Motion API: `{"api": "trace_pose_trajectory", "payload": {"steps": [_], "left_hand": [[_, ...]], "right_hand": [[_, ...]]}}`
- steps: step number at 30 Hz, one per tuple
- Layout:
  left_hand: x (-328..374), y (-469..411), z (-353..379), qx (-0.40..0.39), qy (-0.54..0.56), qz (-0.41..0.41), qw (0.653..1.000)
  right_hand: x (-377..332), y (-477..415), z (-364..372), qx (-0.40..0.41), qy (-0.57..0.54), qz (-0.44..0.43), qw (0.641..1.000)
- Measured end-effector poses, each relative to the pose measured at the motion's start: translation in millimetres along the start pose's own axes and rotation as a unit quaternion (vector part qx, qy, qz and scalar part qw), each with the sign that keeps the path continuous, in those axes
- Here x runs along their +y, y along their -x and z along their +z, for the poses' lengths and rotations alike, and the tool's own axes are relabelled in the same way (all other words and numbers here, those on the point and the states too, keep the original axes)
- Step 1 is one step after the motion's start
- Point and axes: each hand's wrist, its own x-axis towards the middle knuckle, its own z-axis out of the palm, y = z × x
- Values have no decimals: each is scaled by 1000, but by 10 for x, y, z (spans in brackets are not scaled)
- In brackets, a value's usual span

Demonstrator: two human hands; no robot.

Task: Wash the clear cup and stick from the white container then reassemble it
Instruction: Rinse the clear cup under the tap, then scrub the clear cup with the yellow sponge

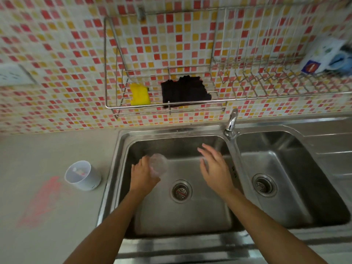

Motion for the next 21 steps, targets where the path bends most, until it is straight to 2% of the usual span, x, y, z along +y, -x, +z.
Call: {"api": "trace_pose_trajectory", "payload": {"steps": [5, 7, 9, 12, 14, 16, 18, 21], "left_hand": [[-97, 89, -294, 36, 120, 20, 992], [-92, 80, -459, 48, 146, 28, 988], [-64, 55, -633, 53, 173, 30, 983], [-75, 12, -825, 47, 207, 2, 977], [-115, -3, -915, 47, 199, -4, 979], [-160, -12, -987, 43, 186, 3, 982], [-209, -22, -1046, 37, 185, 16, 982], [-292, -51, -1097, 24, 190, 34, 981]], "right_hand": [[-1059, -749, -306, 120, -94, -129, 980], [-1388, -1107, -389, 135, -98, -144, 975], [-1602, -1476, -393, 97, -71, -118, 986], [-1705, -1993, -241, -52, -23, -30, 998], [-1735, -2233, -133, -152, -18, 12, 988], [-1791, -2368, -34, -216, -22, 37, 975], [-1850, -2428, 64, -248, -4, 57, 967], [-1879, -2443, 154, -224, 6, 85, 971]]}}
